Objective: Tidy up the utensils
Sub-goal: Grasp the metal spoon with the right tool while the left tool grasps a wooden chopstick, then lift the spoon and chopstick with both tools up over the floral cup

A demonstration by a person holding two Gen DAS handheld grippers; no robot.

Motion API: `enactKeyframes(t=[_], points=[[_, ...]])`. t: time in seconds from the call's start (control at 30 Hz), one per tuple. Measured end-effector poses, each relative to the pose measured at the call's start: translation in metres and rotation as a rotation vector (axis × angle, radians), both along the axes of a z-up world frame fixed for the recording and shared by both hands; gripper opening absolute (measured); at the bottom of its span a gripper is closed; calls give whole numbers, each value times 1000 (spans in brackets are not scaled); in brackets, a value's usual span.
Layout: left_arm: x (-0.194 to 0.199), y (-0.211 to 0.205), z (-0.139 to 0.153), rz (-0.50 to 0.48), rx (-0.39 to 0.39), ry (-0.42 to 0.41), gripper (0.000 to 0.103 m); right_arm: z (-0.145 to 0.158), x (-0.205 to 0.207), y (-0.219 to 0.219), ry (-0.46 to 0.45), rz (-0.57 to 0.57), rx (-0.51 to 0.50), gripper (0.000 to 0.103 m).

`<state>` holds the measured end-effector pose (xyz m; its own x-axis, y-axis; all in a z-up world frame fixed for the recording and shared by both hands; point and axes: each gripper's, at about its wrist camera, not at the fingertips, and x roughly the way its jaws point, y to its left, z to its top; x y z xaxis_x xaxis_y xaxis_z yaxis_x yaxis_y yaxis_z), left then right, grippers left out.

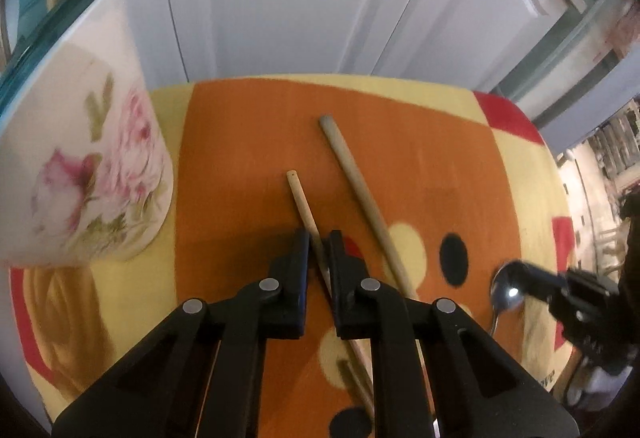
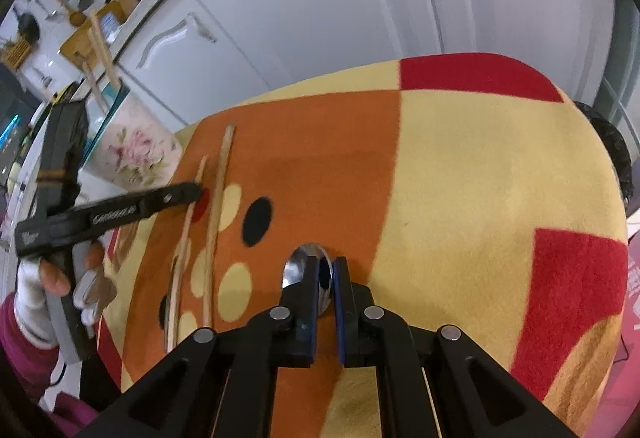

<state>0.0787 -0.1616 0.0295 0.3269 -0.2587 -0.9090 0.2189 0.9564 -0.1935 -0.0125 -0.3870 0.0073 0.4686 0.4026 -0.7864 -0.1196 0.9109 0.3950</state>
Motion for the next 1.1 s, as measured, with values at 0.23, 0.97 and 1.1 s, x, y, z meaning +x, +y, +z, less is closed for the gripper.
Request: enactKeyframes(t=[0.23, 0.97, 1.1], points=[[6, -6, 2, 26, 31, -12, 14, -2, 2, 7, 7, 15, 15, 10], [-56, 60, 112, -16, -162, -236, 4, 45, -12, 22, -76, 49, -107, 34], [-70, 81, 124, 9, -173, -256, 4, 8, -7, 17, 4, 21, -95, 31]])
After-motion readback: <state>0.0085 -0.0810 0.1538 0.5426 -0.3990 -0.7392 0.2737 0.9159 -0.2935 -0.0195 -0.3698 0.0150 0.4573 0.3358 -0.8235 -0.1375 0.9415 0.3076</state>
